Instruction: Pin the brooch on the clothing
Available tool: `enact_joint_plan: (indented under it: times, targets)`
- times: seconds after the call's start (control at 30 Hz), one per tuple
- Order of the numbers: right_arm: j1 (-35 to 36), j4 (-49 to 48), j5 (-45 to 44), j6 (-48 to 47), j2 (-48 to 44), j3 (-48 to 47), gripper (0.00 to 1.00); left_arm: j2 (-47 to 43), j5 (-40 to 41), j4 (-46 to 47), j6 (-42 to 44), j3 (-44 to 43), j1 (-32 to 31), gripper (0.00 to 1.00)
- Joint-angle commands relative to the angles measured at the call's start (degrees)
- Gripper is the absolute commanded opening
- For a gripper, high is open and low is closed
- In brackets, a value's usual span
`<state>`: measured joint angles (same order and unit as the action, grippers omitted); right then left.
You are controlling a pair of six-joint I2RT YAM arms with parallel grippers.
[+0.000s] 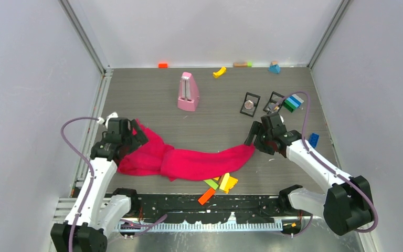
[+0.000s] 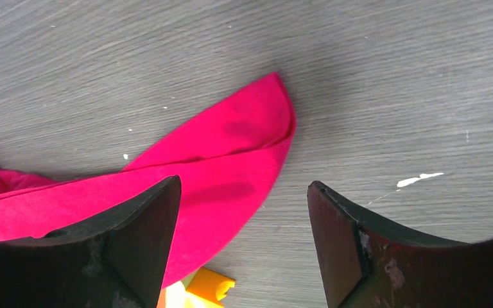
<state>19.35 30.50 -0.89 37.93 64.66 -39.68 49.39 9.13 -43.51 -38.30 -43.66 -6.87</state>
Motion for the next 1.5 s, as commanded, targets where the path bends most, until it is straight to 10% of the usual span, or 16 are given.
enact_joint_plan:
  times: [0.0, 0.5, 0.77, 1.0, 1.2, 1.47]
  targets:
    - [1.08, -2.6, -5.52, 2.38, 0.68, 1.27, 0.77, -1.58, 3.99, -2.94, -4.58, 4.1, 5.21, 1.0]
    - [1.91, -10.74, -6.56, 1.01, 9.86, 1.63, 0.71, 2.61, 4.88, 4.83, -8.22, 11.32, 6.61, 0.92]
    - [2.18, -12.67, -3.91, 0.85, 13.94, 1.18, 0.49, 2.51, 5.46, 7.32, -7.99, 13.06, 6.61, 0.46]
    - [2.17, -13.34, -1.78, -0.36, 14.87, -1.69, 0.04, 0.08, 5.97, 6.43, -5.11, 9.49, 8.42, 0.0]
    - [1.78, -1.49, -7.13, -5.74, 11.11, -15.03, 0.01, -1.48, 8.43, 3.94, 2.88, -6.71, 8.48, 0.0]
    - [1.21, 11.41, -9.78, -13.71, 4.63, -42.1, 0.01, 8.49, 10.36, -6.76, 16.84, -49.39, 8.46, 0.0]
